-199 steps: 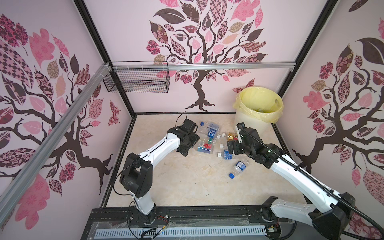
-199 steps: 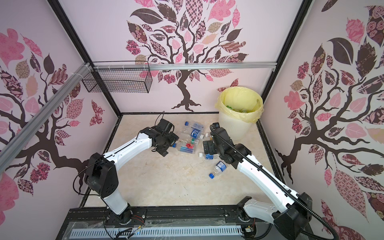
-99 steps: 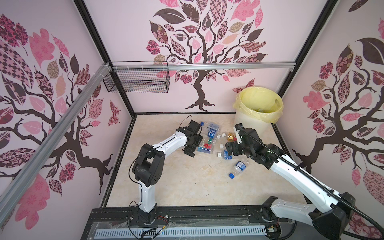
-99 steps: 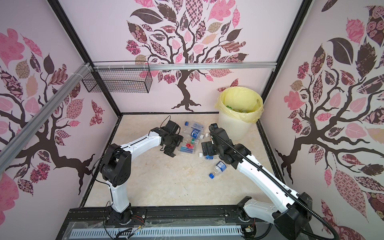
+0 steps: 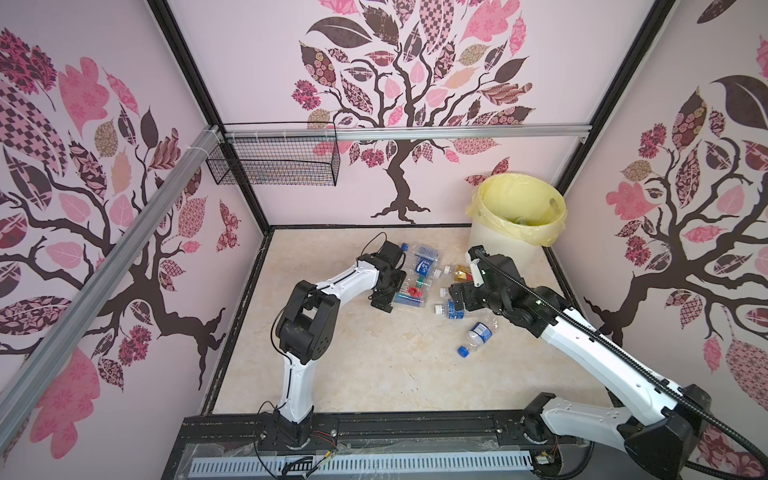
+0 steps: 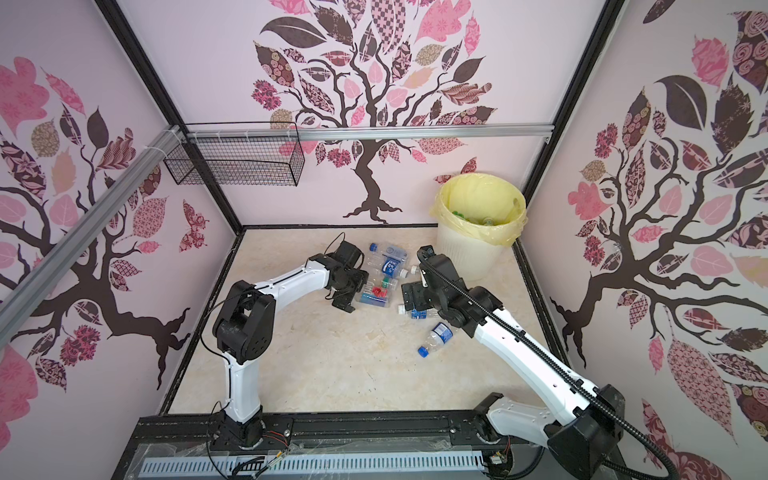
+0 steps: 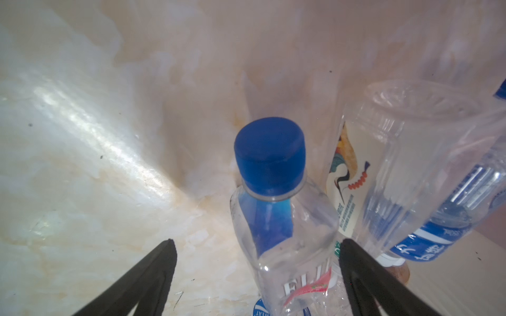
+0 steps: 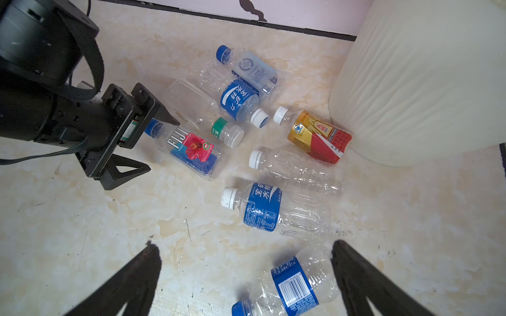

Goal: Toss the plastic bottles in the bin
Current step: 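Lift the Fiji bottle with the left gripper while the right gripper approaches it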

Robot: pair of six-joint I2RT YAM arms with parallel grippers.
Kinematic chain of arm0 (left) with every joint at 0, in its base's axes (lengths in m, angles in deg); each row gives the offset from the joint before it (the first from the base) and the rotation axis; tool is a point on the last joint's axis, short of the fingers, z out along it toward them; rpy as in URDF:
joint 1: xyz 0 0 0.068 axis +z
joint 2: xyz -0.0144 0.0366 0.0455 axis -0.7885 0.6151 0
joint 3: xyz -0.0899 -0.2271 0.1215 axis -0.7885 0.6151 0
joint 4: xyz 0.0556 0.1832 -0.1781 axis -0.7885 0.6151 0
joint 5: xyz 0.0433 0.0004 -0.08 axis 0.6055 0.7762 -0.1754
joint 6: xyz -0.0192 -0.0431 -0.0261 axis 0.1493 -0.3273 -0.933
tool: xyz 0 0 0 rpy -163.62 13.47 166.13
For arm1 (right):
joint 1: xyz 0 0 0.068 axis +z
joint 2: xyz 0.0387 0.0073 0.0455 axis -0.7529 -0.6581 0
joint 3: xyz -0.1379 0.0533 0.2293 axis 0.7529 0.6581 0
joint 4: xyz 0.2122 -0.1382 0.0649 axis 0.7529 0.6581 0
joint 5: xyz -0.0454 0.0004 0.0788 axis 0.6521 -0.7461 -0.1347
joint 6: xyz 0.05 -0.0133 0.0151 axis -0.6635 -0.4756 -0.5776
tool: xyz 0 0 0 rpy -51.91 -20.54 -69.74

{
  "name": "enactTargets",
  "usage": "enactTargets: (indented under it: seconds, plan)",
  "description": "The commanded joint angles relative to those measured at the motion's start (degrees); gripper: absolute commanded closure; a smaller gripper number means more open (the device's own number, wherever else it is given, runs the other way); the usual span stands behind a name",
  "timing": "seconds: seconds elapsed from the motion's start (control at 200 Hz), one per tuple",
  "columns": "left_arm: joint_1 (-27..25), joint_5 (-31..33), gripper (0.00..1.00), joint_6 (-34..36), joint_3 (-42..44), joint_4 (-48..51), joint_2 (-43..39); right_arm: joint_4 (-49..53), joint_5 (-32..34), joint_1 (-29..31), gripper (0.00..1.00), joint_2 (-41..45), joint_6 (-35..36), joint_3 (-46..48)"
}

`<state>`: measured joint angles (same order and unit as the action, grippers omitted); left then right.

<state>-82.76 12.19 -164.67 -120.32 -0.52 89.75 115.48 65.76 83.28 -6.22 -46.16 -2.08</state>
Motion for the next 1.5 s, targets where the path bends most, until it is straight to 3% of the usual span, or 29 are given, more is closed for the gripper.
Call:
enactTargets:
  seconds: [0.0,0.405,0.925,1.495]
  plan:
    - [0.2,-0.1,0.04,-0.7,-3.1,0.1,2.3,-0.1,-0.3,0.2,0.0,-1.3,1.4,-2.7]
    - [0.2,0.5,0.15,-0.4,-3.2,1.5,2.9,-1.0,-0.6,0.3,0.0,-1.4,1.6,-1.8]
    - [0.3,-1.0,0.37,2.1,9.3,-1.4,-2.7,-0.6,-7.1,0.4,0.0,-2.9,-1.4,-2.7]
    - [2.1,0.4,0.53,11.9,10.6,-3.0,-11.0,-0.1,-12.3,1.8,0.0,-3.2,-5.1,-1.5]
